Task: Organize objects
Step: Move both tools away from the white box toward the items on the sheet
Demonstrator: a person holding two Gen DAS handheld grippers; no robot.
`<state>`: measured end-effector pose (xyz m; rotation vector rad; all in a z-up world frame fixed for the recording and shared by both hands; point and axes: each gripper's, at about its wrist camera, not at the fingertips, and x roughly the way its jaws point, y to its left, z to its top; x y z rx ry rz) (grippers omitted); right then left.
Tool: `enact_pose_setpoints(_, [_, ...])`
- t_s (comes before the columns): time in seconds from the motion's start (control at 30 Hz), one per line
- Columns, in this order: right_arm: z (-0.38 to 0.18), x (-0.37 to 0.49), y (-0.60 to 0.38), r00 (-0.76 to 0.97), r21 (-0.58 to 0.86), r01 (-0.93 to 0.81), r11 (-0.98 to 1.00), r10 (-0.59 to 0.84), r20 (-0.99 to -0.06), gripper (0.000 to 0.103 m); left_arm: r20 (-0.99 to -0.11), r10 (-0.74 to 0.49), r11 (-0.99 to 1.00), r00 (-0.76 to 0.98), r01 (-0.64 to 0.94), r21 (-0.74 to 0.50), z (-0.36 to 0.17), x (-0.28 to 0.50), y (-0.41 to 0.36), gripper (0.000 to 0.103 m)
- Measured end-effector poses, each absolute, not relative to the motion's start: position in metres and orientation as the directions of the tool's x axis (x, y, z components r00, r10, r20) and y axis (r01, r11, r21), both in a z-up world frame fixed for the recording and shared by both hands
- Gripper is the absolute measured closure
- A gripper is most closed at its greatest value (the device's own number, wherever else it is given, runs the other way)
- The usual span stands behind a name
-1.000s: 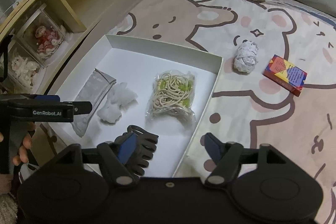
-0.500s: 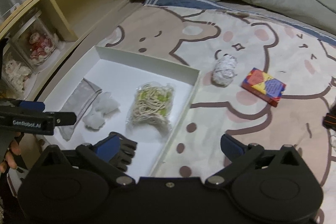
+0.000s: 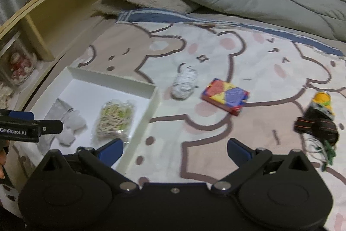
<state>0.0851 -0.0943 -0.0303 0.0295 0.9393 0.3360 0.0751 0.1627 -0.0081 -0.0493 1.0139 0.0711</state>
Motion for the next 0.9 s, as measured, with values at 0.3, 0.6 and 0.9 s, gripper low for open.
enact_pose_setpoints(0.3, [-0.026,0.087,-0.142,0.58,0.145,-0.197,0.97,0.235,-0.78,0.0,-0.843,-0.011,1.0,0.537,-0.004,-0.016,-0.009,0.095,0.112,0.0])
enact_pose_setpoints(0.6, [-0.023,0.087,-0.193,0.612,0.146,-0.108,0.983,0.182,-0.77,0.0,-0.843,-0.041,0.998,0.536,0.056,-0.012,-0.015,0.111,0.068,0.0])
enact_pose_setpoints(0.9, [-0.023,0.09,-0.237,0.641,0.155,-0.029,0.988,0.137,-0.755,0.0,-0.826,-0.048,0.998,0.561,0.053,-0.023,-0.018,0.124,0.043,0.0])
